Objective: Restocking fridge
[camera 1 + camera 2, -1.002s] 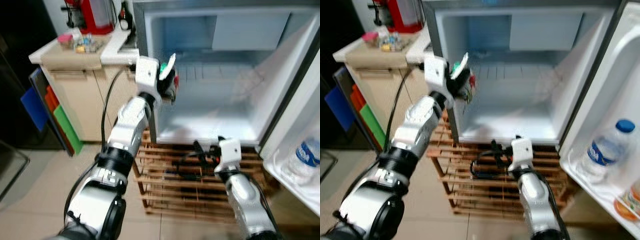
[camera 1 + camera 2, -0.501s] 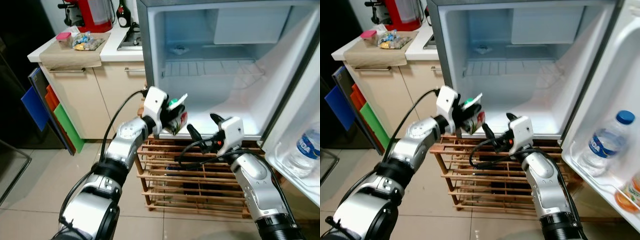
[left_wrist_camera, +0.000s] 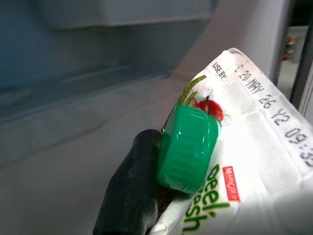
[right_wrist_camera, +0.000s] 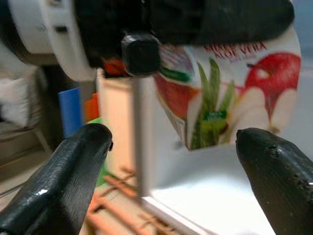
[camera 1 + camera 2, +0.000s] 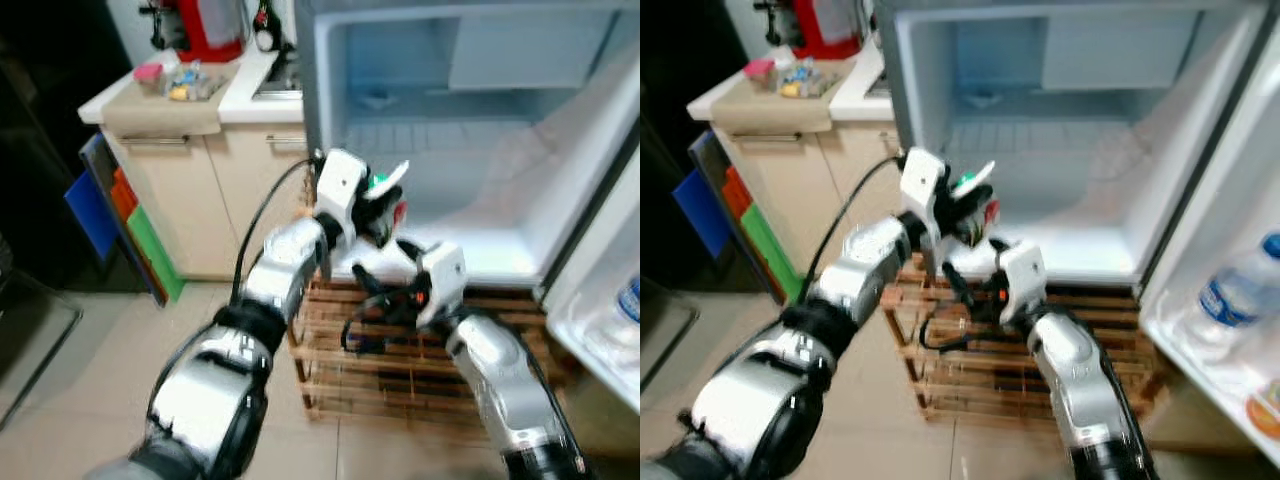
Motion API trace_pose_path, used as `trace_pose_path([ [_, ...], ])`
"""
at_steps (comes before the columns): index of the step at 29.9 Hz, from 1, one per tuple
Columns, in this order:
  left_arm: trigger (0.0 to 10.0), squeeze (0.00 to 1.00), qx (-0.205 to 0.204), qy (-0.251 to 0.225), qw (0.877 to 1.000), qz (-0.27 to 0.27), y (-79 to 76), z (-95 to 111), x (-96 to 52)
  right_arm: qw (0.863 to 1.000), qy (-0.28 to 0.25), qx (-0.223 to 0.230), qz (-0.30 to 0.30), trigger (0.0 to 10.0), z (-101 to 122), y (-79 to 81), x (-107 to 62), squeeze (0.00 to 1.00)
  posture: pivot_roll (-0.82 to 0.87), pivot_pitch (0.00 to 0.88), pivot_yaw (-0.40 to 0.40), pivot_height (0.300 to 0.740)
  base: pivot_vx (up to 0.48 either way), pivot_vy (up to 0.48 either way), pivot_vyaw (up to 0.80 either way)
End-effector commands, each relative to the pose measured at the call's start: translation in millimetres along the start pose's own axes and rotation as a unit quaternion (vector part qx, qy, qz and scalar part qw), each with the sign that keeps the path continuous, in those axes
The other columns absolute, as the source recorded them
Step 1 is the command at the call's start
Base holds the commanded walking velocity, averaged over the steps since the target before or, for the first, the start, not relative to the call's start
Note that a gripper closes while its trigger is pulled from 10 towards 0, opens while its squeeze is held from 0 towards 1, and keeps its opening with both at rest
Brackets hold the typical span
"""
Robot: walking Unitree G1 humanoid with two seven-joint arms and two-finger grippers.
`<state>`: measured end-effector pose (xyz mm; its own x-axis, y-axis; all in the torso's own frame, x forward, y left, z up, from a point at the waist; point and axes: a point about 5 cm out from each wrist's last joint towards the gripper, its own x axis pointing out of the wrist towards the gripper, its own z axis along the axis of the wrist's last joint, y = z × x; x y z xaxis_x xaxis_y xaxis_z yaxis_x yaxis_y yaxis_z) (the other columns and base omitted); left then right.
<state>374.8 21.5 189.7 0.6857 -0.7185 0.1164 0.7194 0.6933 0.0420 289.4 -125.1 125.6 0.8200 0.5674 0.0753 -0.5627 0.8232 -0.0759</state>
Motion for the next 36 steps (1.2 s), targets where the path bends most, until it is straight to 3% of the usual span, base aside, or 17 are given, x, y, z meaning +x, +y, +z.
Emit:
trace_pose_path([
  [1, 10.0, 0.0, 0.003, -0.009, 1.0, 0.009, 3.7, 6, 1.8, 1.0, 0.009, 0.007, 0.0, 10.0, -3, 3.5, -1.9, 0.0, -0.16, 0.0, 0.134, 0.74, 0.401, -0.259, 0.0],
  [6, 10.0, 0.0, 0.0, -0.018, 1.0, 0.02, 5.0, 10, 3.0, 1.0, 0.013, 0.01, 0.004, 10.0, -5, 5.8, -3.5, 0.0, -0.16, 0.0, 0.132, 0.74, 0.41, -0.103, 0.0],
  [10, 10.0, 0.0, -0.006, -0.016, 0.997, 0.078, 13.2, 13, 3.6, 1.0, 0.017, 0.01, 0.004, 10.0, -5, 7.1, -4.0, 0.0, -0.16, 0.0, 0.137, 0.74, 0.295, 0.0, 0.0],
  [12, 10.0, 0.0, -0.014, -0.039, 0.992, 0.117, 24.7, 22, -5.4, 1.0, 0.016, 0.014, 0.013, 10.0, -3, 12.3, -6.8, 0.0, -0.17, 0.0, 0.144, 0.74, 0.0, 0.0, 0.0],
  [16, 10.0, 0.0, -0.018, -0.059, 0.992, 0.108, 23.1, 27, -14.0, 1.0, 0.017, 0.018, 0.018, 10.0, -3, 15.7, -8.9, 0.0, -0.17, 0.0, 0.143, 0.74, 0.0, 0.0, 0.0],
  [19, 10.0, 0.0, -0.01, -0.078, 0.993, 0.083, 11.5, 37, -29.2, 0.999, 0.021, 0.022, 0.028, 10.0, -4, 21.4, -10.5, 0.0, -0.17, 0.0, 0.142, 0.74, 0.0, 0.0, 0.0],
  [23, 10.0, 0.0, -0.006, -0.077, 0.993, 0.089, 11.4, 43, -35.5, 0.999, 0.023, 0.022, 0.032, 10.0, -4, 22.8, -10.6, 0.0, -0.16, 0.0, 0.13, 0.74, 0.0, 0.0, 0.0],
  [27, 10.0, 0.0, 0.035, -0.09, 0.981, 0.165, 34.8, 64, -43.8, 0.999, 0.026, 0.023, 0.038, 10.0, -4, 23.0, -6.3, 0.0, -0.14, 0.0, 0.119, 0.74, 0.0, 0.0, 0.0],
  [30, 10.0, 0.0, 0.044, -0.083, 0.978, 0.188, 40.8, 68, -43.8, 0.999, 0.025, 0.024, 0.041, 10.0, -3, 23.9, -4.3, 0.0, -0.14, 0.0, 0.116, 0.74, 0.0, 0.0, 0.0],
  [36, 10.0, 0.0, 0.058, -0.065, 0.97, 0.225, 60.7, 63, -27.3, 0.998, 0.016, 0.024, 0.051, 10.0, 2, 30.7, -0.7, 0.0, -0.14, 0.0, 0.126, 0.74, 0.0, 0.0, 0.0],
])
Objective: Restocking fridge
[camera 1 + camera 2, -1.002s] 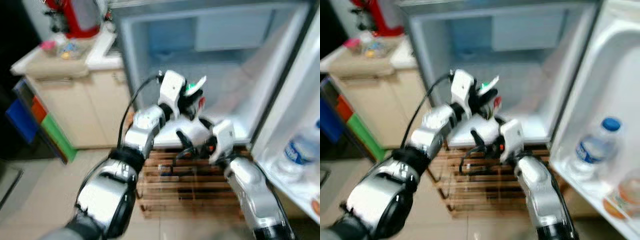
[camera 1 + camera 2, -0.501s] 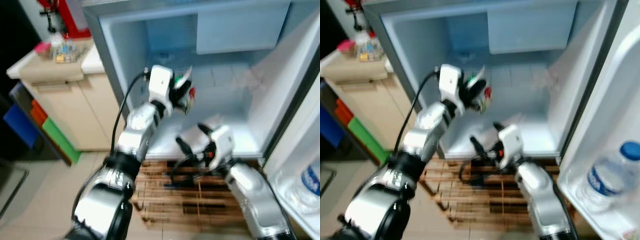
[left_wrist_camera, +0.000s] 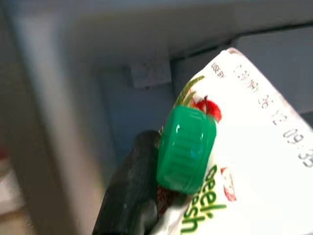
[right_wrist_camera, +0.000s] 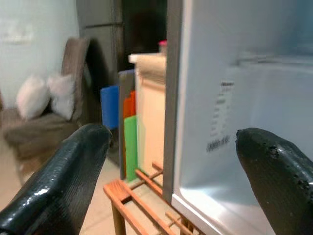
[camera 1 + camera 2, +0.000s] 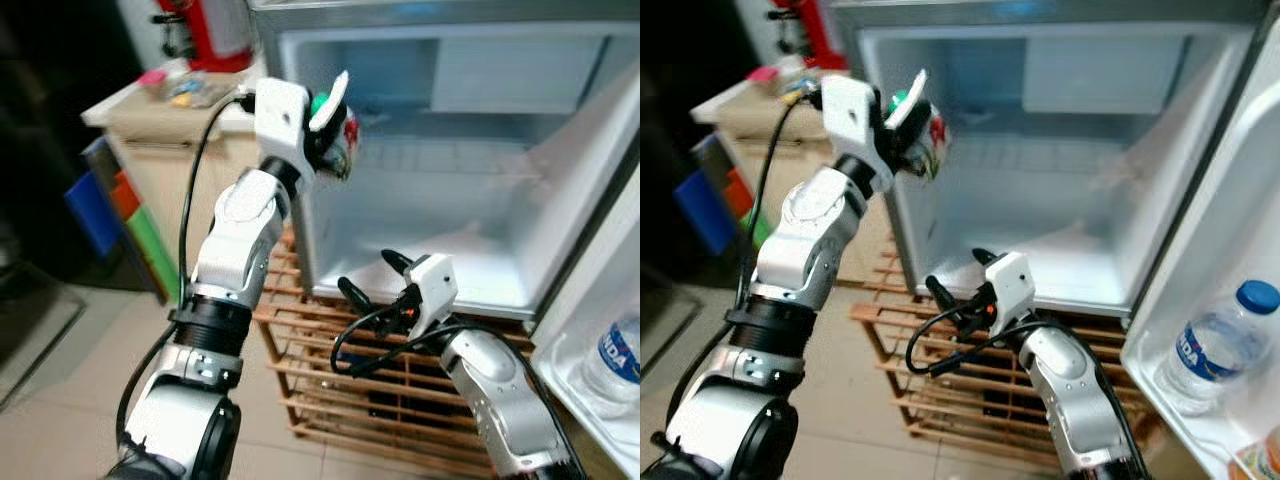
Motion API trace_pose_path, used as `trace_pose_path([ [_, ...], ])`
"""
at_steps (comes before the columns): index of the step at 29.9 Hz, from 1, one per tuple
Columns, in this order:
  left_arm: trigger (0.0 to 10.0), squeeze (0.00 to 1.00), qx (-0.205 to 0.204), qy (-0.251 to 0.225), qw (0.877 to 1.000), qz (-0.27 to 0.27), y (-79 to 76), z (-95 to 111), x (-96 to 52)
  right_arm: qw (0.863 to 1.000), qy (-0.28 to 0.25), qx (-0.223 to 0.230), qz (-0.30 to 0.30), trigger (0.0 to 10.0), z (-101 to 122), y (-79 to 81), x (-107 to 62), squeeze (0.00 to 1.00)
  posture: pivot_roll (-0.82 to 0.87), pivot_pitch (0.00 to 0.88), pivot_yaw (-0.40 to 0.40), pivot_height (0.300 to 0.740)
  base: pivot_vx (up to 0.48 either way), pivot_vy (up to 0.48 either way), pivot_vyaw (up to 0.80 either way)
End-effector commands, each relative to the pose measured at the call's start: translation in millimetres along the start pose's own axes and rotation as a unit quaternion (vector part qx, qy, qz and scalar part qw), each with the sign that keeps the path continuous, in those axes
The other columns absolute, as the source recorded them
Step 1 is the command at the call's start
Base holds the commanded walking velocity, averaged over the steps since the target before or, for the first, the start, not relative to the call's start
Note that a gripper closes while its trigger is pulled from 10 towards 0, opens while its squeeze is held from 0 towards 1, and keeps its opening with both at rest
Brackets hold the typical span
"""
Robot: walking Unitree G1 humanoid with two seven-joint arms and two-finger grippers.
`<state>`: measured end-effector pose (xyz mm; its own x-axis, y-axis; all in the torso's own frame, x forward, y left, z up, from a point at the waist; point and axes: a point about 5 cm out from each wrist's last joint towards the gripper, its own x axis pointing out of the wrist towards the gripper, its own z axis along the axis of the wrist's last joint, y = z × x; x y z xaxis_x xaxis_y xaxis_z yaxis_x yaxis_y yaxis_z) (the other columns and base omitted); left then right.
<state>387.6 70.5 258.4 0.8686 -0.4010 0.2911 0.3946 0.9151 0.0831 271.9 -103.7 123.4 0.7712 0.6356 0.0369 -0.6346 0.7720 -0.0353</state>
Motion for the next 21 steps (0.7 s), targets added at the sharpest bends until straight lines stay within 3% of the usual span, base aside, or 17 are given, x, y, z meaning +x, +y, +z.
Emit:
trace_pose_path([
  [1, 10.0, 0.0, 0.001, 0.016, 0.999, 0.045, 18.1, -9, -1.5, 1.0, -0.002, 0.0, 0.009, 10.0, 2, 4.4, 2.1, 0.0, -0.15, 0.0, 0.132, 0.74, 0.0, 0.0, 0.0],
  [5, 10.0, 0.0, -0.026, 0.037, 0.997, 0.061, 17.6, -16, 8.5, 1.0, -0.007, -0.001, 0.01, 10.0, 4, 12.6, 1.2, 0.0, -0.17, 0.0, 0.157, 0.74, 0.0, 0.0, 0.0],
  [10, 10.0, 0.0, -0.027, 0.04, 0.998, 0.05, 11.9, -20, 13.6, 1.0, -0.017, 0.009, -0.005, 10.0, 8, 19.3, -2.9, 0.0, -0.2, 0.009, 0.17, 0.74, 0.0, 0.0, 0.0],
  [14, 10.0, 0.0, -0.02, 0.027, 0.998, 0.047, 14.5, -10, 20.2, 1.0, -0.016, 0.012, -0.002, 10.0, 10, 29.1, -10.7, 0.0, -0.22, 0.038, 0.181, 0.74, 0.0, 0.0, 0.0],
  [21, 10.0, 0.0, 0.008, 0.0, 0.998, 0.066, 35.1, 9, 22.8, 0.999, 0.003, 0.013, -0.036, 10.0, 9, 37.9, -37.0, 0.0, -0.29, 0.103, 0.194, 0.74, 0.0, 0.0, 0.0],
])
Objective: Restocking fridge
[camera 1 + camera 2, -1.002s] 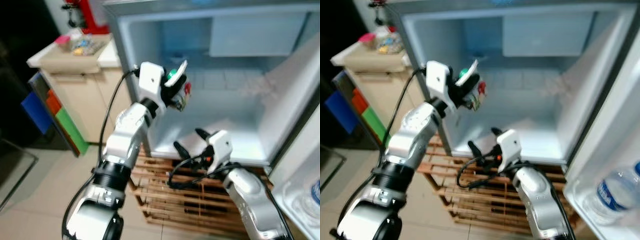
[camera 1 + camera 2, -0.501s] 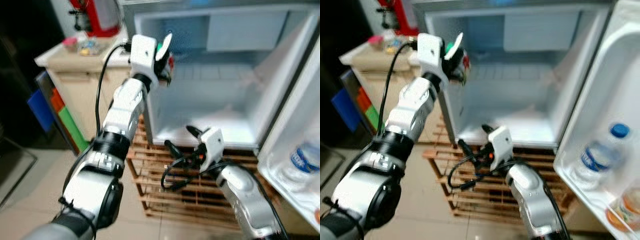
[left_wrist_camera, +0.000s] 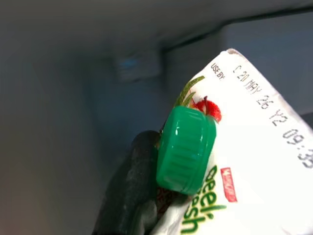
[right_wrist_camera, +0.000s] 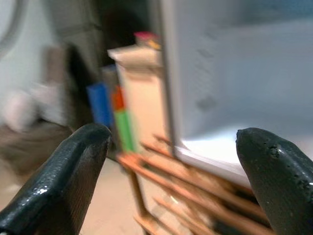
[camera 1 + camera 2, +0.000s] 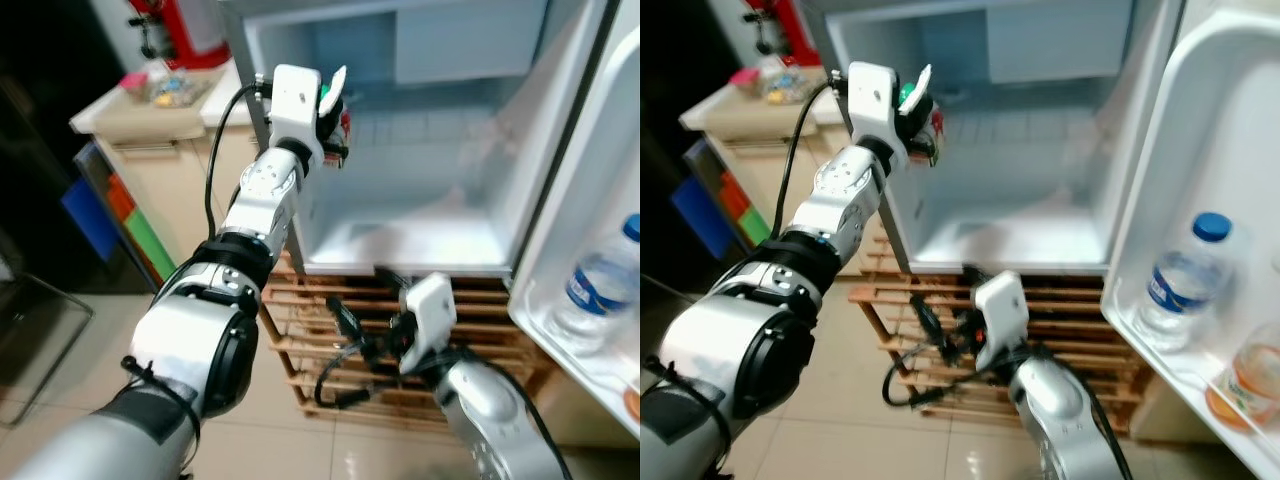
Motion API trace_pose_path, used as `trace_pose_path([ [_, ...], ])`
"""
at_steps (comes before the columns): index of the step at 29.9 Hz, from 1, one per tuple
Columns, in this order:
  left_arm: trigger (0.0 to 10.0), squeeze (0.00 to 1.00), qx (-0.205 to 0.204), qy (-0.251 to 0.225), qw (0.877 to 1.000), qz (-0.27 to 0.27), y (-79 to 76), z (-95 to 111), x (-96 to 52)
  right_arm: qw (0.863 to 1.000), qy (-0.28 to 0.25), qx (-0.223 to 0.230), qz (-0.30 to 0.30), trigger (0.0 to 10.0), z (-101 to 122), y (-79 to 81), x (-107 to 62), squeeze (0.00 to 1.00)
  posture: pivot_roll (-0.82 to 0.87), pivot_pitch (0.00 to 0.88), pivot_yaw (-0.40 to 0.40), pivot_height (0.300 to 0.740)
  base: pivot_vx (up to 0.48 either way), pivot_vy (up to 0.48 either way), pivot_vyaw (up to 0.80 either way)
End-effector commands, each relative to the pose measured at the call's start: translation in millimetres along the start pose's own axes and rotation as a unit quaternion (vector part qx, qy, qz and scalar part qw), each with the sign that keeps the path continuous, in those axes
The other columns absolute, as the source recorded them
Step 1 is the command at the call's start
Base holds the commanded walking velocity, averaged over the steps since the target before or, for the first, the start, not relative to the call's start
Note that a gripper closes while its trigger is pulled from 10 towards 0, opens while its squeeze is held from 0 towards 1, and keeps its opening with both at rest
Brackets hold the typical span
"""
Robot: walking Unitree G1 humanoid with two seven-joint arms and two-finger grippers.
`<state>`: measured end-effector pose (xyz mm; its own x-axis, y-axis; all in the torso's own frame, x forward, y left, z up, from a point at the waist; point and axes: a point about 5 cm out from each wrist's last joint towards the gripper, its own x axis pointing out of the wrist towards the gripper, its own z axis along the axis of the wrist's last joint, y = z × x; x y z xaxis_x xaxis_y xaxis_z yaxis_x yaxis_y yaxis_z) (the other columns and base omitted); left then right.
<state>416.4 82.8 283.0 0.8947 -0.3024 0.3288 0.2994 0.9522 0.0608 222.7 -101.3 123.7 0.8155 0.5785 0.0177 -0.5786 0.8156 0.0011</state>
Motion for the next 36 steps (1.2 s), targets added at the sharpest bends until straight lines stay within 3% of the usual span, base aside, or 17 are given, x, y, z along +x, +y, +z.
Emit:
trace_pose_path([
  [1, 10.0, 0.0, 0.004, 0.016, 1.0, 0.014, 10.7, -7, -3.6, 1.0, -0.007, -0.004, 0.0, 10.0, 6, 5.0, -1.0, 0.0, -0.29, 0.103, 0.194, 0.74, 0.0, 0.0, 0.0],
  [5, 10.0, 0.0, -0.008, 0.029, 0.999, 0.031, 20.1, -11, -6.1, 1.0, 0.001, -0.004, -0.012, 10.0, 6, 6.1, -9.0, 0.0, -0.3, 0.122, 0.187, 0.74, 0.0, 0.0, 0.0],
  [6, 10.0, 0.0, -0.04, 0.042, 0.998, 0.031, 20.9, -18, -8.2, 1.0, 0.01, -0.004, -0.019, 10.0, 4, 5.4, -12.3, 0.0, -0.3, 0.13, 0.186, 0.74, 0.0, 0.0, 0.0],
  [7, 10.0, 0.0, -0.04, 0.042, 0.998, 0.031, 20.9, -18, -8.2, 1.0, 0.01, -0.004, -0.019, 10.0, 4, 5.4, -12.3, 0.0, -0.3, 0.13, 0.186, 0.74, 0.0, 0.0, 0.0],
  [9, 10.0, 0.0, -0.072, 0.067, 0.995, 0.011, 7.9, -38, -15.4, 0.999, 0.012, -0.002, -0.041, 10.0, 5, 1.3, -14.7, 0.0, -0.3, 0.139, 0.182, 0.74, 0.0, 0.0, 0.0],
  [10, 10.0, 0.0, -0.072, 0.067, 0.995, 0.011, 7.9, -38, -15.4, 0.999, 0.012, -0.002, -0.041, 10.0, 5, 1.3, -14.7, 0.0, -0.3, 0.139, 0.182, 0.74, 0.0, 0.0, 0.0],
  [13, 10.0, 0.0, -0.074, 0.099, 0.992, 0.015, 0.7, -66, -30.6, 0.999, 0.013, 0.001, -0.05, 10.0, 7, 1.9, -14.9, 0.0, -0.3, 0.157, 0.175, 0.74, 0.0, 0.0, 0.0],
  [18, 10.0, 0.0, -0.069, 0.115, 0.991, 0.027, 2.3, -79, -40.0, 0.999, 0.02, 0.003, -0.048, 10.0, 5, 4.3, -16.0, 0.0, -0.3, 0.166, 0.169, 0.74, 0.0, 0.0, 0.0],
  [26, 10.0, 0.0, -0.059, 0.075, 0.995, -0.014, -0.6, -70, -38.9, 0.998, 0.016, 0.0, -0.063, 10.0, 5, 0.9, -10.7, 0.0, -0.28, 0.141, 0.173, 0.74, 0.0, 0.0, 0.0],
  [30, 10.0, 0.0, -0.051, 0.05, 0.995, -0.069, -13.7, -72, -51.0, 0.996, 0.005, 0.002, -0.09, 10.0, 6, -5.6, -8.7, 0.0, -0.26, 0.099, 0.184, 0.74, 0.0, 0.0, 0.0],
  [31, 10.0, 0.0, -0.05, 0.043, 0.994, -0.09, -18.1, -73, -60.2, 0.995, 0.001, 0.001, -0.097, 10.0, 6, -7.5, -10.1, 0.0, -0.25, 0.082, 0.184, 0.74, 0.0, 0.0, 0.0],
  [32, 10.0, 0.0, -0.043, 0.045, 0.989, -0.138, -27.8, -72, -94.4, 0.994, -0.005, -0.003, -0.112, 10.0, 8, -10.2, -17.5, 0.0, -0.23, 0.054, 0.181, 0.74, 0.0, 0.0, 0.0],
  [33, 10.0, 0.0, -0.043, 0.045, 0.989, -0.138, -27.8, -72, -94.4, 0.994, -0.005, -0.003, -0.112, 10.0, 8, -10.2, -17.5, 0.0, -0.23, 0.054, 0.181, 0.74, 0.0, 0.0, 0.0],
  [34, 10.0, 0.0, -0.043, 0.063, 0.982, -0.17, -35.3, -75, -119.3, 0.992, -0.004, -0.006, -0.127, 10.0, 5, -15.6, -20.2, 0.0, -0.21, 0.024, 0.177, 0.74, 0.0, 0.0, 0.0],
  [36, 10.0, 0.0, -0.064, 0.086, 0.977, -0.186, -39.5, -80, -141.0, 0.988, -0.006, -0.009, -0.157, 10.0, 3, -26.7, -20.8, 0.0, -0.2, 0.0, 0.173, 0.74, 0.0, 0.0, 0.0],
])
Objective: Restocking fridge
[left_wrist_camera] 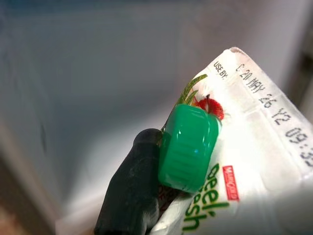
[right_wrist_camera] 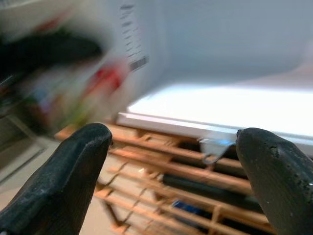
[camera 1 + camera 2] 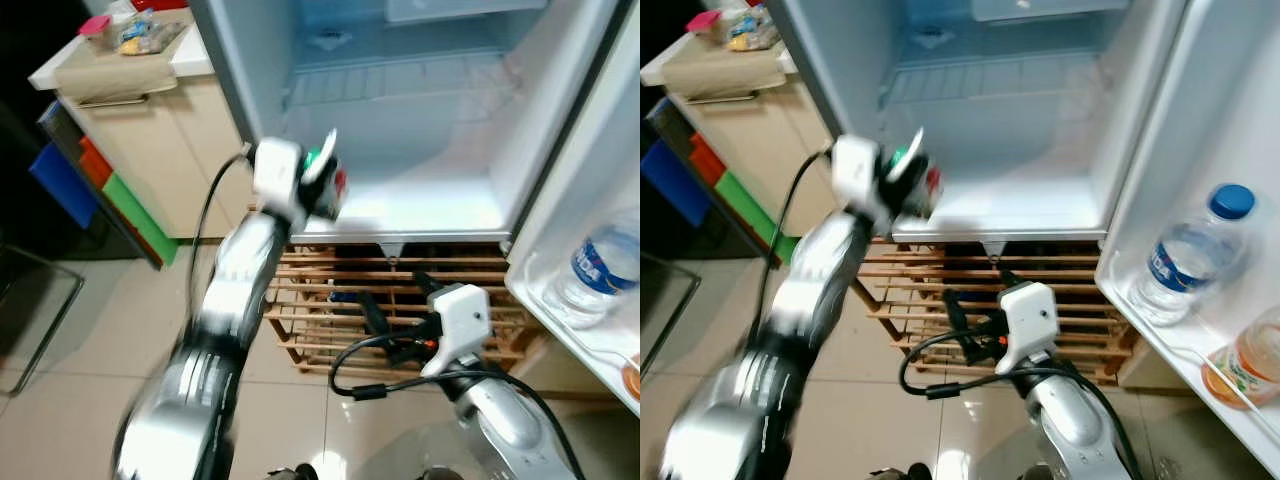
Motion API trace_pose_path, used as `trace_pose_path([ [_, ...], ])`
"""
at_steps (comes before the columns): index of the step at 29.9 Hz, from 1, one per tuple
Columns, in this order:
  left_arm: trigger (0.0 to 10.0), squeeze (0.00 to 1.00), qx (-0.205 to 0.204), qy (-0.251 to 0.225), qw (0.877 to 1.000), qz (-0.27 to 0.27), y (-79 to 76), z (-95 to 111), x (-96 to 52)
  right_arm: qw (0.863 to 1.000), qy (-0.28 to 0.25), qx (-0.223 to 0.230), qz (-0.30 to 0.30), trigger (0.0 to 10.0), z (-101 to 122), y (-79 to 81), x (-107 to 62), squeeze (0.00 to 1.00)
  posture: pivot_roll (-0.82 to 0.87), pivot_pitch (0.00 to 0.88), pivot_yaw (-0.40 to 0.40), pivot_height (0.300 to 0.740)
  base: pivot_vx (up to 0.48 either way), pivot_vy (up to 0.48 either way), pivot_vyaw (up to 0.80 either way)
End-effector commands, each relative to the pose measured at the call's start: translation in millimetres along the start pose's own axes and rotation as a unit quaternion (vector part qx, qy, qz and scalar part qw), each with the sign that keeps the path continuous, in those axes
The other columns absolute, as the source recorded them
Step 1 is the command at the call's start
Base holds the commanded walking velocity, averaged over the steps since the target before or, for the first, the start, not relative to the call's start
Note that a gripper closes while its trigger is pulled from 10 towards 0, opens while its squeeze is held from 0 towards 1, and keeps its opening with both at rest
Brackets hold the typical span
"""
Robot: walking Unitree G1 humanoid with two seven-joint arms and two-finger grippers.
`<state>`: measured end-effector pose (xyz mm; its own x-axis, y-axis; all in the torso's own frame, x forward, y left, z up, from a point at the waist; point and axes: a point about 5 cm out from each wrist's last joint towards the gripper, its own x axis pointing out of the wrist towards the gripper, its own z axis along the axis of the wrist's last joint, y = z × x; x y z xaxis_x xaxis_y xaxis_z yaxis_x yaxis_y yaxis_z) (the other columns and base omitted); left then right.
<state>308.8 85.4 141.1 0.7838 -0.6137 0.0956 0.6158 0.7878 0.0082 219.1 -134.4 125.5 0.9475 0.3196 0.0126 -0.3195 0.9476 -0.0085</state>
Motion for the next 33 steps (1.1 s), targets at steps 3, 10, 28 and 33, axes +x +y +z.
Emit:
trace_pose_path([
  [3, 10.0, 0.0, -0.022, -0.005, 0.999, 0.038, -2.6, 6, -26.8, 0.994, -0.019, 0.01, -0.106, 10.0, 1, -25.7, 8.0, 0.0, -0.17, 0.0, 0.157, 0.74, 0.0, 0.0, 0.0],
  [10, 10.0, 0.0, -0.01, 0.017, 0.982, 0.19, 16.3, -5, -57.9, 0.993, -0.013, 0.021, -0.119, 10.0, -12, -26.4, 24.3, 0.0, -0.12, 0.0, 0.109, 0.74, 0.0, 0.0, 0.0],
  [28, 10.0, 0.0, 0.019, 0.014, 0.985, 0.17, 26.5, 11, -25.8, 0.995, -0.043, -0.011, -0.094, 10.0, -9, -30.3, 66.2, 0.0, -0.13, 0.0, 0.108, 0.74, 0.0, 0.0, -0.29],
  [33, 10.0, 0.0, 0.007, 0.024, 0.976, 0.218, 37.6, 7, -30.1, 0.995, -0.047, -0.011, -0.091, 10.0, -9, -29.0, 67.8, 0.0, -0.13, 0.0, 0.11, 0.74, 0.0, 0.0, -0.64],
])
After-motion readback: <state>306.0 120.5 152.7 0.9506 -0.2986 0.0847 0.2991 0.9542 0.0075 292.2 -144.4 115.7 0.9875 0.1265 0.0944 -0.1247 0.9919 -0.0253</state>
